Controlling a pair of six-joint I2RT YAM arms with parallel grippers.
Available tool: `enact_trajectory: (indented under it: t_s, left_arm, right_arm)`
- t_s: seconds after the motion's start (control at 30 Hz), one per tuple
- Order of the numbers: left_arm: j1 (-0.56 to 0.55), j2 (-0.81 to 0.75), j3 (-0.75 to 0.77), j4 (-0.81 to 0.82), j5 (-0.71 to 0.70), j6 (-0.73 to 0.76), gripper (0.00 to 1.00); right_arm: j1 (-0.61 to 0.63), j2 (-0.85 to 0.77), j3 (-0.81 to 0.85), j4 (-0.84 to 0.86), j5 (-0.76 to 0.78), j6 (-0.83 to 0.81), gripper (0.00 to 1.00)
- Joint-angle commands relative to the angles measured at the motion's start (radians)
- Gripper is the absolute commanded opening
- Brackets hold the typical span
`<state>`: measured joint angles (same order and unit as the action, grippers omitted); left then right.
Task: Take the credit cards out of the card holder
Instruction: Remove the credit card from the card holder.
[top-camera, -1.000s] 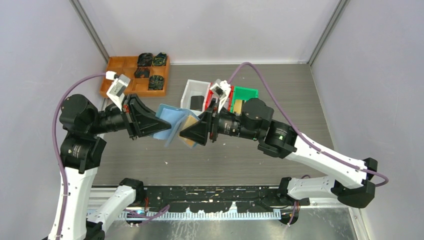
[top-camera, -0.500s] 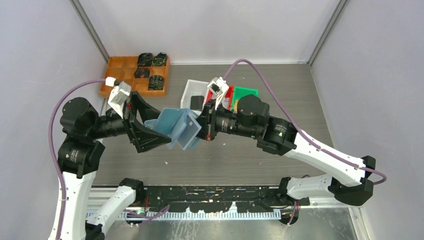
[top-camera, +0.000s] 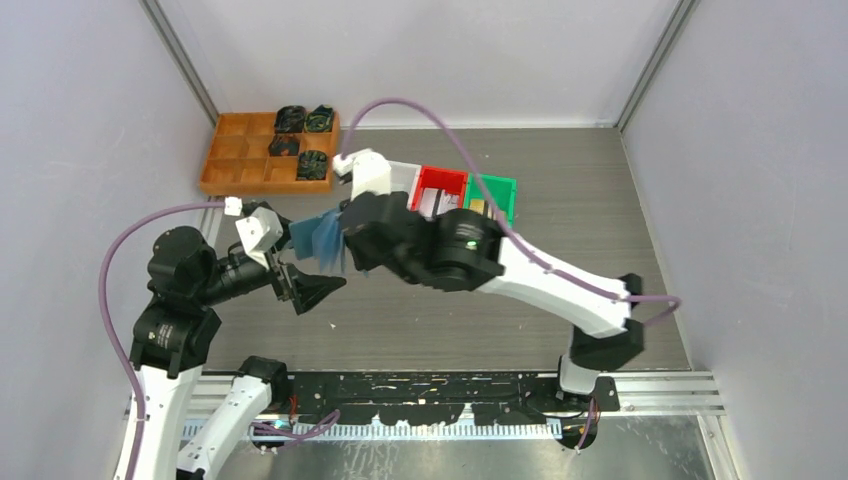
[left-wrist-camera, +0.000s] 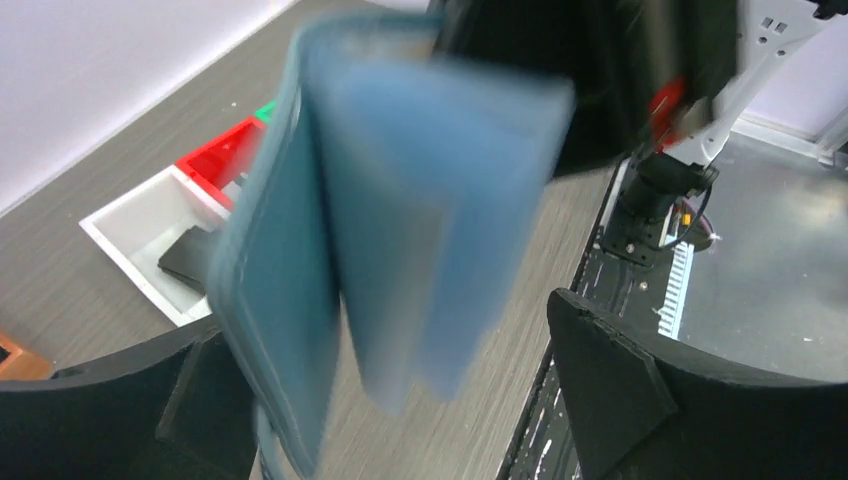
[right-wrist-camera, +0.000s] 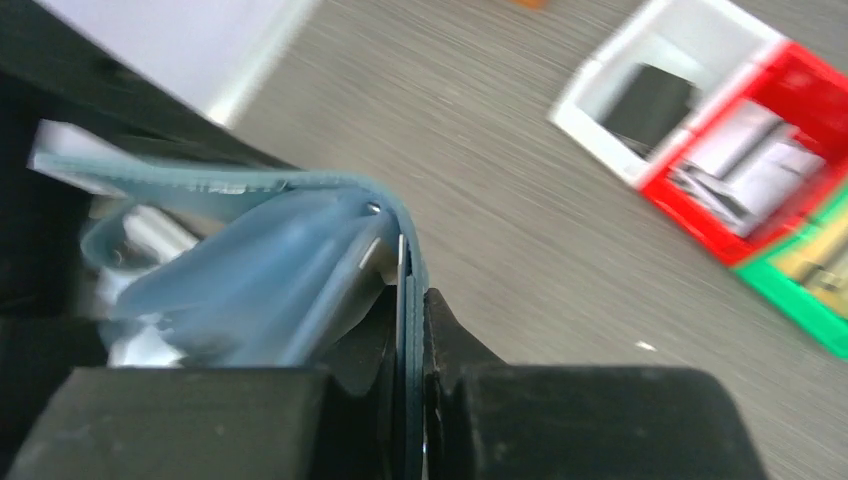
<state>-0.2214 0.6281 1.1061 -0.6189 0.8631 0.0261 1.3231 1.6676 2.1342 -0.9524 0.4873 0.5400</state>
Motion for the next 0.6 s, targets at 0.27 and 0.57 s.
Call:
enact_trajectory:
  t_s: [0.27, 0.57]
  left_arm:
    - [-0.001, -0.087, -0.166, 0.089, -0.111, 0.005, 1.00]
    - [-0.001, -0.078, -0.128, 0.055, -0.161, 0.069, 0.52]
  right_arm:
    - [0.077, 0.221, 0.304, -0.320, 0.305, -0.061, 0.01]
    - [0.074, -0.028, -0.064, -0.018, -0.061, -0.130, 0.01]
